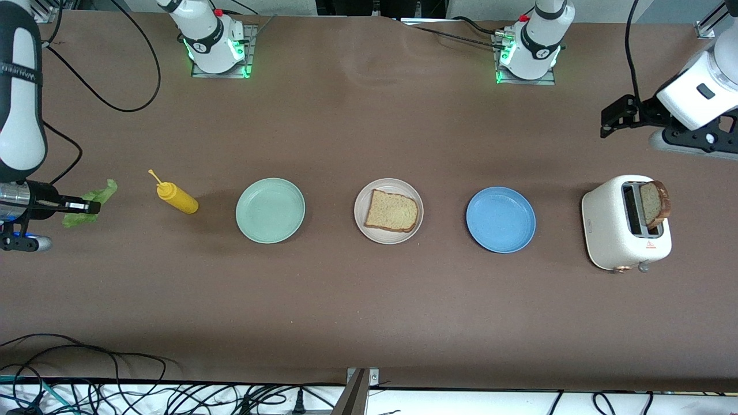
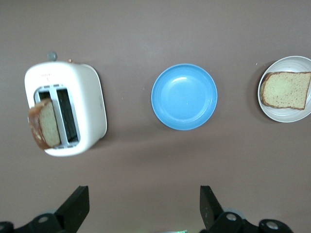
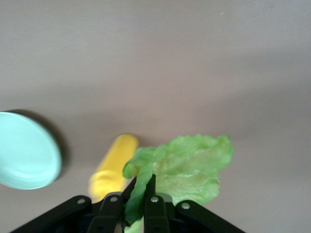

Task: Make sandwich on beige plate with both arms
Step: 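Carry the lettuce leaf with the right gripper onto the bread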

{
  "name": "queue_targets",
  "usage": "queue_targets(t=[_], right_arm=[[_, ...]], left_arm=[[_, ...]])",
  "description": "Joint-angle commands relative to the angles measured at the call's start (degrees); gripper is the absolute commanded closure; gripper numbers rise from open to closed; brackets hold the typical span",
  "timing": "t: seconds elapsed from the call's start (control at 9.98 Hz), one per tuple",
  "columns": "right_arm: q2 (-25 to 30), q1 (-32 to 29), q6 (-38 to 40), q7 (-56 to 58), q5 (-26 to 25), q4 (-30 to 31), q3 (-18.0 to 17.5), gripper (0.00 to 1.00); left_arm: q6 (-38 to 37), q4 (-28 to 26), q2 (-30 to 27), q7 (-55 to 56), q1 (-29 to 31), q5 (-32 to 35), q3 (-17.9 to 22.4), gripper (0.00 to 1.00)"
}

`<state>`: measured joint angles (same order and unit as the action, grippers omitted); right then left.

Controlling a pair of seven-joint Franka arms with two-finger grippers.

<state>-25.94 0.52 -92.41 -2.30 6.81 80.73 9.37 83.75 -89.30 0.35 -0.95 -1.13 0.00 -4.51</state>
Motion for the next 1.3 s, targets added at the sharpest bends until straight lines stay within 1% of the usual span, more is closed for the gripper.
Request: queue_targets(t=[0.0, 0.1, 0.2, 0.3, 0.4, 0.5, 0.6, 0.7, 0.8, 0.9, 1.0, 1.2], right_arm=[[-1.21, 8.32, 4.69, -17.66, 0.39, -4.26, 0.03, 1.0], [-1.3, 12.88, 4.7, -26.09, 0.48, -4.27, -0.06, 1.0], [-1.82, 18.23, 3.91, -35.31, 0.31, -4.44, 0.03, 1.0], [-2.87, 22.55, 1.99, -42.54, 1.53, -5.66, 0.03, 1.0], [-4.36, 25.64, -0.2, -48.79, 4.76, -6.98, 0.03, 1.0], [-5.86, 27.67, -3.71, -54.68, 9.93, -7.42, 0.03, 1.0], [-7.44, 29.61, -8.44, -59.96, 15.55, -7.43, 0.03, 1.0], [-9.11, 31.54, -14.32, -64.36, 19.69, -7.52, 0.03, 1.0], [-11.21, 33.73, -19.94, -68.5, 23.21, -7.52, 0.03, 1.0], [-13.32, 35.84, -24.7, -71.06, 25.42, -7.52, 0.03, 1.0], [-15.52, 37.61, -27.62, -72.39, 26.66, -7.52, 0.03, 1.0], [-19.13, 40.33, -32.98, -76.25, 31.4, -7.69, -0.06, 1.0]], left_arm=[[0.89, -3.25, -3.16, 1.83, 0.07, -1.4, -0.06, 0.0], [0.89, -3.16, -2.55, 1.83, 0.34, -3.84, 0.11, 0.0], [0.89, -3.16, -2.55, 1.83, 0.43, -4.21, 0.2, 0.0], [0.89, -3.07, -2.55, 1.74, 0.34, -4.13, 0.2, 0.0], [0.89, -3.07, -2.46, 1.74, 0.34, -3.78, 0.2, 0.0], [0.89, -3.07, -2.46, 1.83, 0.34, -3.78, 0.03, 0.0], [0.98, -3.07, -2.46, 1.83, 0.34, -3.17, -0.06, 0.0], [0.89, -2.89, -2.55, 1.74, 0.25, -1.77, -0.15, 0.0], [0.89, -2.54, -2.46, 1.74, 0.25, -1.76, -0.15, 0.0], [0.89, -2.54, -2.46, 1.74, 0.25, -1.76, -0.15, 0.0], [0.8, -2.54, -2.55, 1.74, 0.25, -1.76, -0.06, 0.0], [0.63, -2.54, -2.55, 1.04, 0.34, -1.84, 0.02, 0.0]])
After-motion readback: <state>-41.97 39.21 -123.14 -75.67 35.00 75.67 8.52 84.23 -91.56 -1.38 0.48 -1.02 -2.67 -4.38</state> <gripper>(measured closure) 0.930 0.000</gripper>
